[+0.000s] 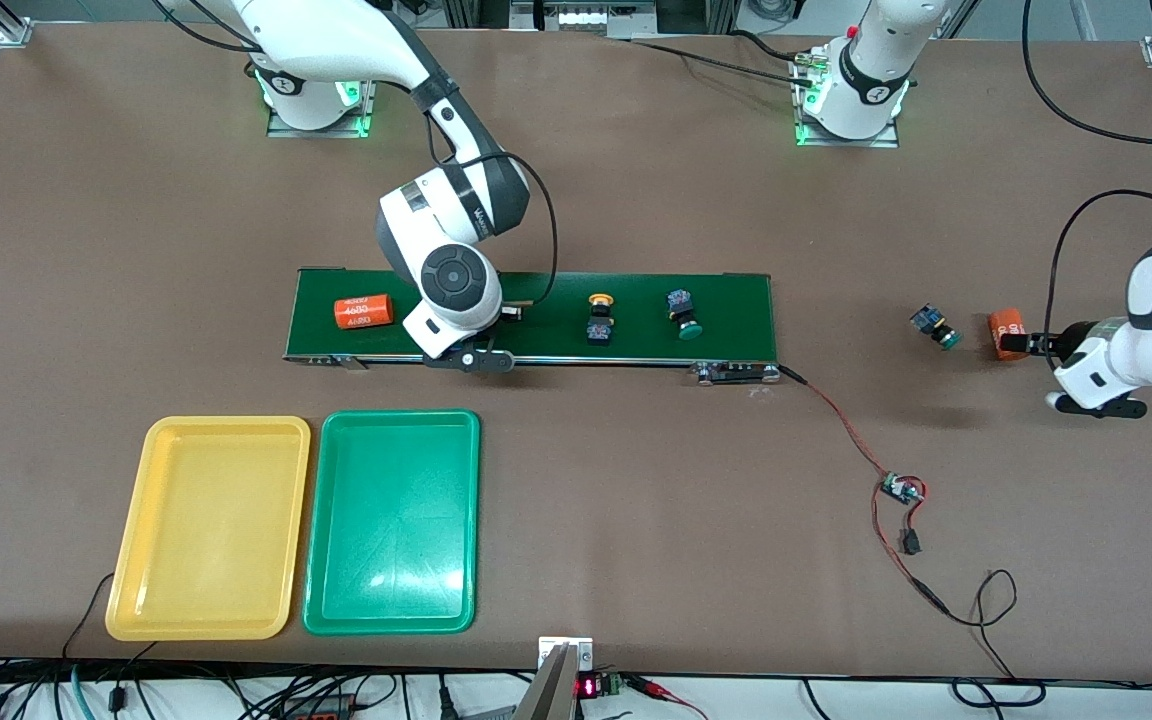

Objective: Sort buttons by color to trays
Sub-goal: 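Drop the yellow button into the yellow tray while the left gripper grasps a cylinder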

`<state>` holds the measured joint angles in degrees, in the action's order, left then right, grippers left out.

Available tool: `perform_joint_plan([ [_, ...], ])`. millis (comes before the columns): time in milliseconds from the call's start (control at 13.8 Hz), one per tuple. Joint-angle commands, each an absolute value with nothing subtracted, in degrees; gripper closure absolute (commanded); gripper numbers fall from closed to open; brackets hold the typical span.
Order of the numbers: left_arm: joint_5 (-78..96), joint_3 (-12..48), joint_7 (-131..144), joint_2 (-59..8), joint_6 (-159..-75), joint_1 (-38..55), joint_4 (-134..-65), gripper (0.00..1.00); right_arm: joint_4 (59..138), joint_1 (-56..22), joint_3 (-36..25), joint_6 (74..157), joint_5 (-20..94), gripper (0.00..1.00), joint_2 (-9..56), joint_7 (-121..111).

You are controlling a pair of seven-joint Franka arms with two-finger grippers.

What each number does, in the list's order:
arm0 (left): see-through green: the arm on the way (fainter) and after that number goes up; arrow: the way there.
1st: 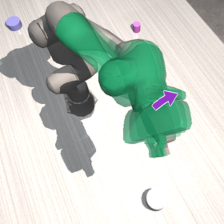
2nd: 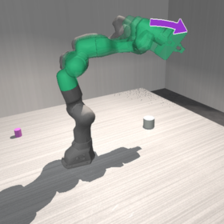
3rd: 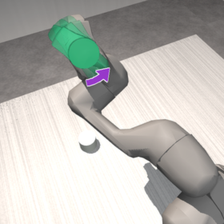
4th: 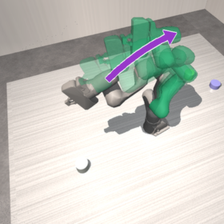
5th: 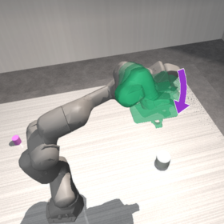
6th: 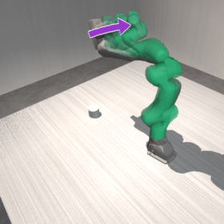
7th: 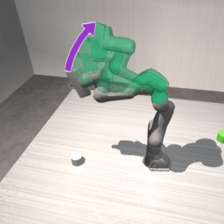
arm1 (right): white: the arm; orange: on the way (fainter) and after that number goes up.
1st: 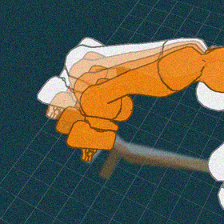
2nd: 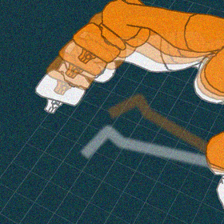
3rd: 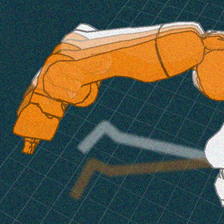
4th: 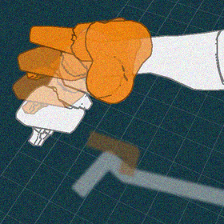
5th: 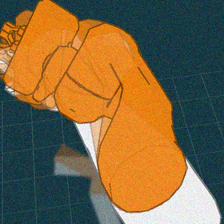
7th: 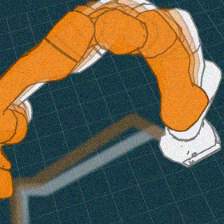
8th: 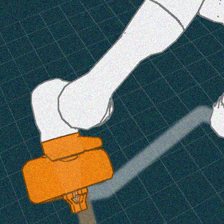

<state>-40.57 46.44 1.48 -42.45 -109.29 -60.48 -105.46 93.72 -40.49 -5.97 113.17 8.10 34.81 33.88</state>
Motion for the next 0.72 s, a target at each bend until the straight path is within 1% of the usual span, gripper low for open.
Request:
perform_joint_plan([
  [0,-43.77,46.32,0.18,-41.40,-113.82,-63.80,-111.00,0.06,93.08,-38.94,-5.89,112.85,8.70,0.82,33.93,34.37],
  [72,-43.77,46.32,0.09,-41.31,-113.82,-64.16,-111.61,0.27,92.21,-37.89,-6.15,111.72,8.61,0.84,33.40,34.19],
  [144,-43.77,46.41,-0.70,-41.13,-113.47,-64.16,-111.71,0.51,90.63,-36.66,-6.33,110.06,8.44,0.84,33.31,34.02],
  [217,-43.60,46.58,-4.88,-41.13,-113.29,-64.16,-111.36,0.66,87.83,-34.39,-6.33,107.60,8.44,0.84,33.40,33.67],
  [289,-43.25,46.76,-7.18,-41.05,-113.20,-64.25,-111.10,0.75,85.28,-31.93,-6.33,105.58,8.44,0.84,33.40,33.58],
  [433,-42.81,48.33,-10.18,-40.26,-111.63,-64.34,-110.40,0.80,83.24,-28.14,-6.24,105.03,7.82,0.84,33.92,30.87],
  [506,-42.63,51.04,-11.85,-40.08,-109.01,-64.95,-109.52,0.82,82.54,-26.65,-6.33,105.29,7.65,0.84,34.36,29.02],
  [650,-42.63,59.20,-16.05,-40.08,-102.95,-67.05,-108.37,0.82,81.65,-22.96,-6.50,107.04,7.39,0.84,36.29,26.64],
])
